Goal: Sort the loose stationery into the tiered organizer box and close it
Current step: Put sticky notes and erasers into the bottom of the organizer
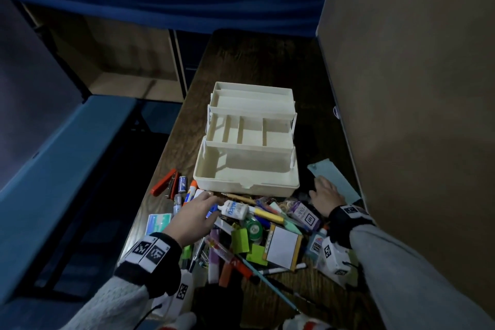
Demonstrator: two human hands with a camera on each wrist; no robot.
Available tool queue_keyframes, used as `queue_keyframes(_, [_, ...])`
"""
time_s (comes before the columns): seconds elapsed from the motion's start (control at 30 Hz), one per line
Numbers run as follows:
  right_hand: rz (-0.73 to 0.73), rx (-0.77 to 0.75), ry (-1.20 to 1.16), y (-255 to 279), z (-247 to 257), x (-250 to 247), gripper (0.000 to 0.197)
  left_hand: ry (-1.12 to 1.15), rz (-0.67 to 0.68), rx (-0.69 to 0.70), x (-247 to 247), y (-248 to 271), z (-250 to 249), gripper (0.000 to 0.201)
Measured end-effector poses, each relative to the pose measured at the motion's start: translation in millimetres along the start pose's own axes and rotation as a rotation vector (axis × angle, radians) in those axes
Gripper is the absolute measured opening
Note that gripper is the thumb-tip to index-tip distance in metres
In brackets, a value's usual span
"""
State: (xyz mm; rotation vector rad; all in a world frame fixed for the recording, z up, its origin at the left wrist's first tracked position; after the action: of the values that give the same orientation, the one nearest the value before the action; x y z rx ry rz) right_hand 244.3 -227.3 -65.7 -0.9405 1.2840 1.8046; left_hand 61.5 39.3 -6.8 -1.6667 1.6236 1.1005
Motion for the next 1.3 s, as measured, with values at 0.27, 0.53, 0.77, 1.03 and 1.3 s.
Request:
queue_keyframes(0.27, [-0.214,0.112,-0.145,-3,-21,-31,0.034,-0.01,-0.001,0.131,0,-23,-32,0.026])
queue_keyframes(0.53, [0.072,0.158,-0.016,-16,-41,10,0.05,-0.053,0.021,0.192,-1,-38,-34,0.023])
queue_keyframes(0.77, [-0.264,0.041,-0.23,4,-32,-31,0.055,-0.019,0.03,0.226,-7,-51,-52,0.024])
queue_keyframes(1.03, [-0.706,-0.371,-0.461,95,48,-97,0.051,0.566,0.316,-0.009,23,-76,-84,0.065])
queue_keyframes(1.3, [-0.431,-0.828,-0.043,125,167,-37,0.044,1.884,0.442,-0.443,24,-90,-44,0.097])
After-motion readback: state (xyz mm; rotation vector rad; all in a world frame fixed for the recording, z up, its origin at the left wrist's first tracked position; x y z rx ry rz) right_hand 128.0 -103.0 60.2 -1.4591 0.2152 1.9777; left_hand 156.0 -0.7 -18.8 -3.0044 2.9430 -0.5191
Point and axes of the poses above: each hand's wrist, its own y-axis away from the middle knuckle, its own x-axis out of the palm, z = x × y, the point moved 10 cm from there along -y, towards the middle knuckle, and after that the axes turned 1 degree about -x, right-handed, at the moved point
